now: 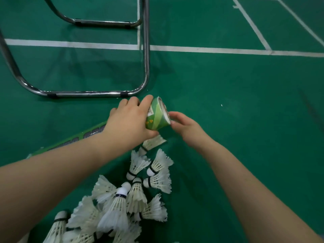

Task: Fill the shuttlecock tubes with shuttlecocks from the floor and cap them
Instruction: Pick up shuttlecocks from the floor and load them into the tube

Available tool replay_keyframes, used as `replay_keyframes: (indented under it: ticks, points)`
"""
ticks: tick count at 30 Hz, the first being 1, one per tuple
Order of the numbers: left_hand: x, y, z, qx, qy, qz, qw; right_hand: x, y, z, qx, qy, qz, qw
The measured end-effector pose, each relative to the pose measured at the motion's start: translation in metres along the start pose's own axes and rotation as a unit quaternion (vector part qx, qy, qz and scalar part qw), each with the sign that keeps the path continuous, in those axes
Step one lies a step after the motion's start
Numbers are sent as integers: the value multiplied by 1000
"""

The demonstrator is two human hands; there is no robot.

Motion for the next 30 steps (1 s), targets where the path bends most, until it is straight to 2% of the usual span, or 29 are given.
replay_keyframes:
  ticks: [3,5,7,9,12,14,17,20,25,30]
  points:
    - [12,-5,15,0,-7,-16,1000,4,-5,13,-90,-2,167,982]
    - [20,-7,24,4,-10,-32,999,-12,15,23,-29,35,259,965]
    - [29,-8,31,6,-17,-42,999,-37,41,35,49,83,359,928]
    - [39,-10,39,8,-26,-47,999,-53,52,40,53,108,387,914]
    - [51,-14,50,14,-39,-48,998,-61,52,43,-1,145,260,955]
    - [57,-17,57,15,-45,-52,998,-59,51,46,-10,145,223,964]
    - [70,-23,65,15,-57,-56,997,-43,48,53,-35,111,178,977]
    - [81,-30,74,8,-64,-56,996,-11,37,64,-104,45,107,988]
    - [93,-38,90,-1,-71,-60,996,69,32,95,-215,-127,49,967]
    - [97,-39,103,-5,-72,-44,996,126,41,114,-253,-229,5,940]
Point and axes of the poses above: each hand's wrist, its own z-axis away from the middle knuckle, its own y-axis out of the palm, x = y × z, the point moved 9 cm from there along -z, towards the middle knuckle, and after that the axes turned 3 degrees about -y, right-handed, at the moved point
